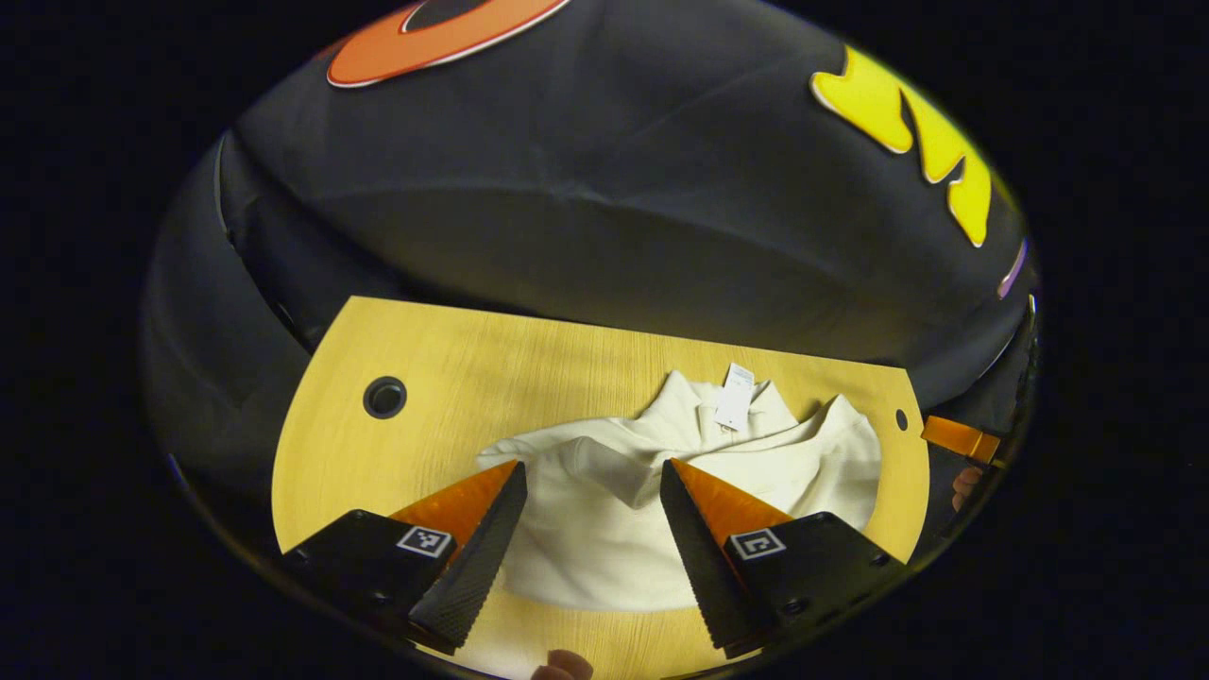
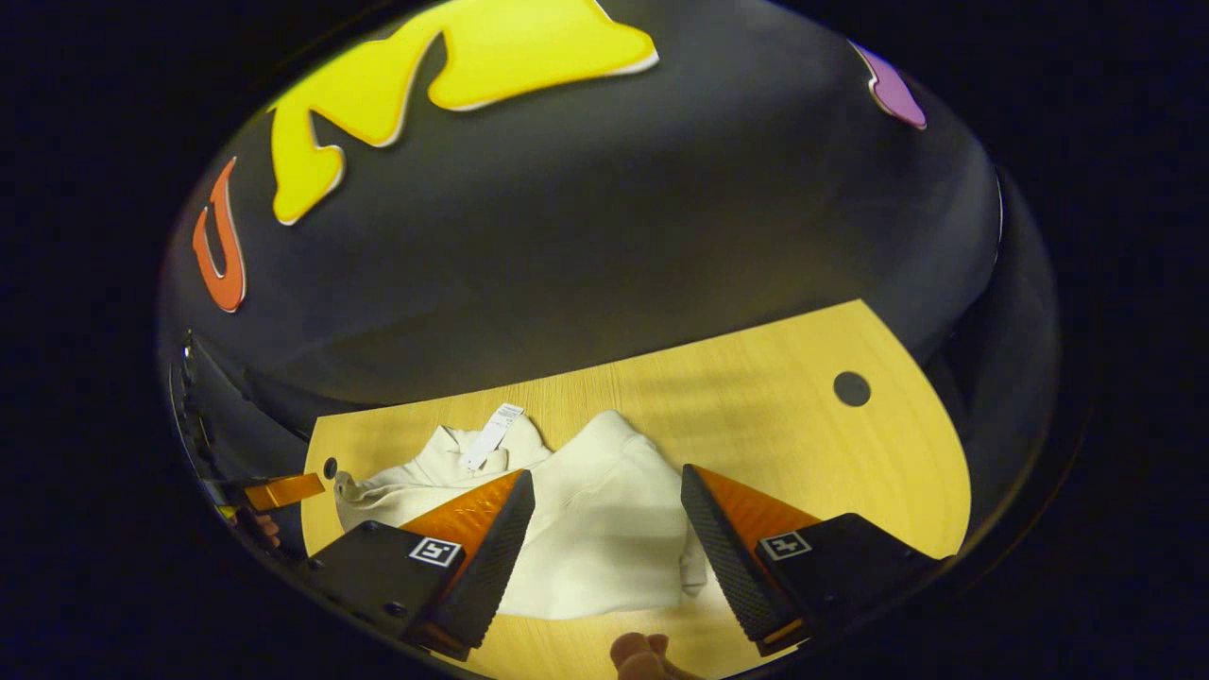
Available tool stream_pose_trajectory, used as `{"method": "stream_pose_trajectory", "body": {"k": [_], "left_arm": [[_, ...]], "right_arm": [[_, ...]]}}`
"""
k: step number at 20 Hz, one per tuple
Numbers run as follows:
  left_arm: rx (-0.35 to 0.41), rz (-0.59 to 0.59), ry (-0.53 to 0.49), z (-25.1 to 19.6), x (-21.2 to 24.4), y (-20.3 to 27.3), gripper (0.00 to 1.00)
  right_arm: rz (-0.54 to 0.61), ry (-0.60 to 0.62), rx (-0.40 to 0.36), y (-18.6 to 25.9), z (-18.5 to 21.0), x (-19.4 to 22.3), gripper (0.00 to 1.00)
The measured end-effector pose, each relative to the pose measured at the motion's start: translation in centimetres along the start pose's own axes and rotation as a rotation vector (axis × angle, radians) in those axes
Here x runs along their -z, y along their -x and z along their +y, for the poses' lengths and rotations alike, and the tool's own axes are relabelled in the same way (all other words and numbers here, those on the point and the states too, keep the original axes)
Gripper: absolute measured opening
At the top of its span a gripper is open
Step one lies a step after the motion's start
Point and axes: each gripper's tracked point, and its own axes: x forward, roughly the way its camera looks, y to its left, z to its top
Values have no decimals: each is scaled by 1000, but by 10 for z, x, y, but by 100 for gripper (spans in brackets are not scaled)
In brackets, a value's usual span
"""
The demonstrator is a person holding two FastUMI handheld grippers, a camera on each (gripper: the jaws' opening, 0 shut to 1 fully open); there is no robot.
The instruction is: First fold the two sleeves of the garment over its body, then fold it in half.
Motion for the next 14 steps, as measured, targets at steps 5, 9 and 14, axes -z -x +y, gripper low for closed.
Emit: {"method": "stream_pose_trajectory", "body": {"k": [5,9,14], "left_arm": [[-88,-309,-125,-7,-27,124,94],[-133,-474,-127,-15,-23,220,99],[-113,-658,-83,-17,-4,322,98]], "right_arm": [[-309,170,46,139,0,-35,98],[-478,248,85,244,8,-24,98],[-661,303,26,366,29,-16,94]]}}
